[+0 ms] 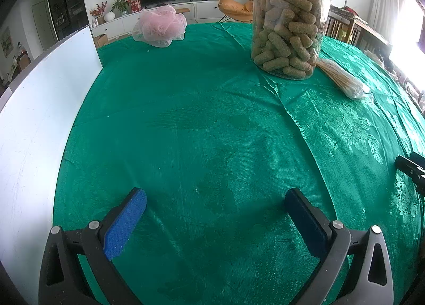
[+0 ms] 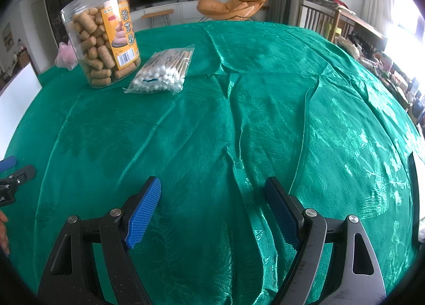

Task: Organize soft objects

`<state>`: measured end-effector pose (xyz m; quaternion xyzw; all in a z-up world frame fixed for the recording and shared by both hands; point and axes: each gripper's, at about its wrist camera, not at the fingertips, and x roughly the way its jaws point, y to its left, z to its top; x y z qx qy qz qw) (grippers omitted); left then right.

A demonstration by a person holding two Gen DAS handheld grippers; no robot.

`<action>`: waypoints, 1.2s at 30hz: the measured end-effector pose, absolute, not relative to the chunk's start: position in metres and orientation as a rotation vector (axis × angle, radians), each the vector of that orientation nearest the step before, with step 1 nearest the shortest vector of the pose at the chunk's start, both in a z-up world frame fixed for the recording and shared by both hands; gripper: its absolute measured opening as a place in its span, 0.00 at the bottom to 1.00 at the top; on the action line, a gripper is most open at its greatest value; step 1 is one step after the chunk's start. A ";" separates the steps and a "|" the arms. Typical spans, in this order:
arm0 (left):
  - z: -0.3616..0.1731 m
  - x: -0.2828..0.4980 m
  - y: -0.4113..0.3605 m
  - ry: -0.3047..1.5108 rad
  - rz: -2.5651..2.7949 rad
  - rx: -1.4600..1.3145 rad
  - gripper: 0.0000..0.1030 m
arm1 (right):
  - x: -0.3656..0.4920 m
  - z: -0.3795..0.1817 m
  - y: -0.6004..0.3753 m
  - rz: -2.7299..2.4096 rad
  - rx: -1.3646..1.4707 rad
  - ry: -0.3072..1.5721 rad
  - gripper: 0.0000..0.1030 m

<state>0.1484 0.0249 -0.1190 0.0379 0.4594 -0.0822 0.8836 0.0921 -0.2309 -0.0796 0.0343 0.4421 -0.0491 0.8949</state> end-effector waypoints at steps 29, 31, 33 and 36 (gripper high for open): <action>-0.034 0.409 0.078 0.891 -0.053 -0.151 1.00 | 0.092 -0.079 -0.231 -0.105 0.071 0.917 0.82; -0.053 0.441 0.081 0.927 -0.034 -0.174 1.00 | 0.092 -0.079 -0.230 -0.104 0.070 0.918 0.82; -0.073 0.467 0.079 0.957 -0.002 -0.167 1.00 | 0.093 -0.080 -0.230 -0.103 0.067 0.919 0.83; -0.102 0.498 0.072 1.008 0.056 -0.103 1.00 | 0.093 -0.080 -0.230 -0.103 0.067 0.919 0.83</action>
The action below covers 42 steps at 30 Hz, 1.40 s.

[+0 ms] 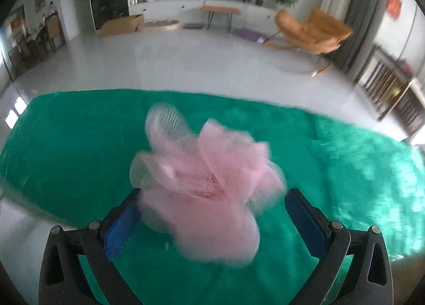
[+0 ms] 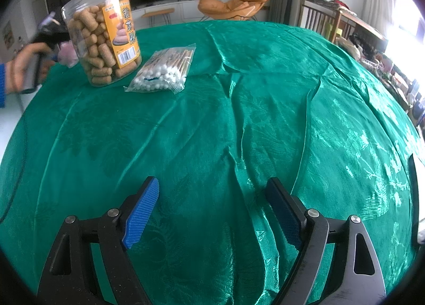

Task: Organize soft objects
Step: 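Grasp the pink mesh sponge with the left gripper and lift it, then hold the pink mesh sponge lifted in the left gripper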

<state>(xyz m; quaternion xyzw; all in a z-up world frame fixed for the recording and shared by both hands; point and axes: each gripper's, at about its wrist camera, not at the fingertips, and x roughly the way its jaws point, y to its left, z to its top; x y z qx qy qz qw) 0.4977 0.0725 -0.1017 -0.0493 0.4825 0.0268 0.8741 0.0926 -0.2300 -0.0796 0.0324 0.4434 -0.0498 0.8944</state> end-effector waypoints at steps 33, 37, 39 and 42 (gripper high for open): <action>-0.073 0.126 0.021 0.959 -0.292 -0.004 0.92 | 0.095 -0.081 -0.230 -0.103 0.069 0.921 0.85; -0.084 0.128 0.022 0.930 -0.283 0.014 0.92 | 0.095 -0.081 -0.230 -0.104 0.068 0.922 0.85; -0.093 0.134 0.025 0.935 -0.293 0.007 0.92 | 0.095 -0.081 -0.230 -0.104 0.068 0.922 0.85; -0.107 0.139 0.029 0.988 -0.295 -0.018 0.93 | 0.095 -0.081 -0.230 -0.104 0.068 0.922 0.85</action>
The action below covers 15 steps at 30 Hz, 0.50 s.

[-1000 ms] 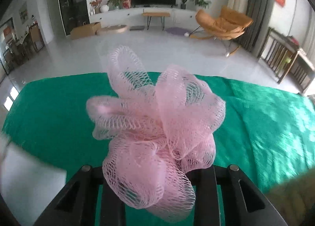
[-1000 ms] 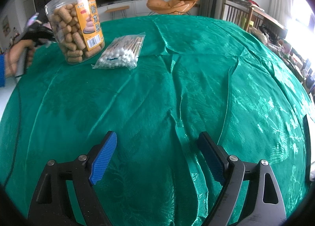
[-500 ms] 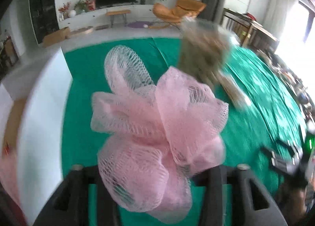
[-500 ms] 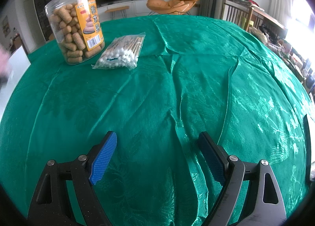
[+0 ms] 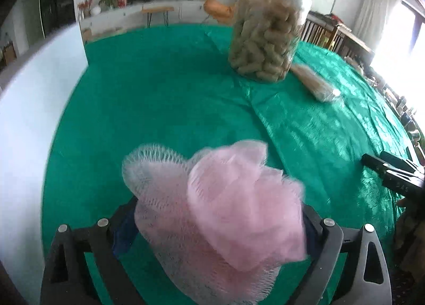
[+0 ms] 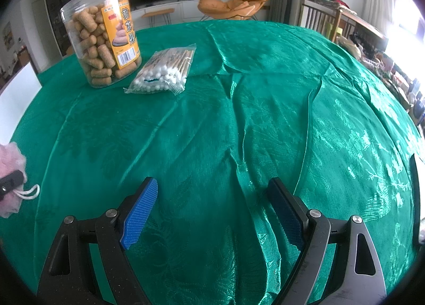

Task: Organize soft objects
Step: 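Hold the pink mesh sponge lifted in the left gripper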

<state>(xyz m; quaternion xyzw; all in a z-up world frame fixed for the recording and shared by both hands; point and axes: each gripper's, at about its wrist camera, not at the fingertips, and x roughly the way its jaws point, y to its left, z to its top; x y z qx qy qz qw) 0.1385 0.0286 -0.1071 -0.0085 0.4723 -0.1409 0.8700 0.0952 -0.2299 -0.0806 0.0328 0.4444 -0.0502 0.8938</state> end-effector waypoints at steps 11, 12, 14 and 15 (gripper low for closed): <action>-0.116 0.136 0.013 0.947 -0.270 0.095 1.00 | 0.095 -0.081 -0.230 -0.105 0.068 0.922 0.85; -0.116 0.136 0.013 0.946 -0.269 0.098 1.00 | 0.095 -0.081 -0.230 -0.105 0.068 0.922 0.85; -0.115 0.136 0.015 0.946 -0.269 0.097 1.00 | 0.095 -0.081 -0.230 -0.105 0.068 0.922 0.85; -0.115 0.136 0.015 0.946 -0.269 0.097 1.00 | 0.095 -0.081 -0.230 -0.105 0.068 0.922 0.85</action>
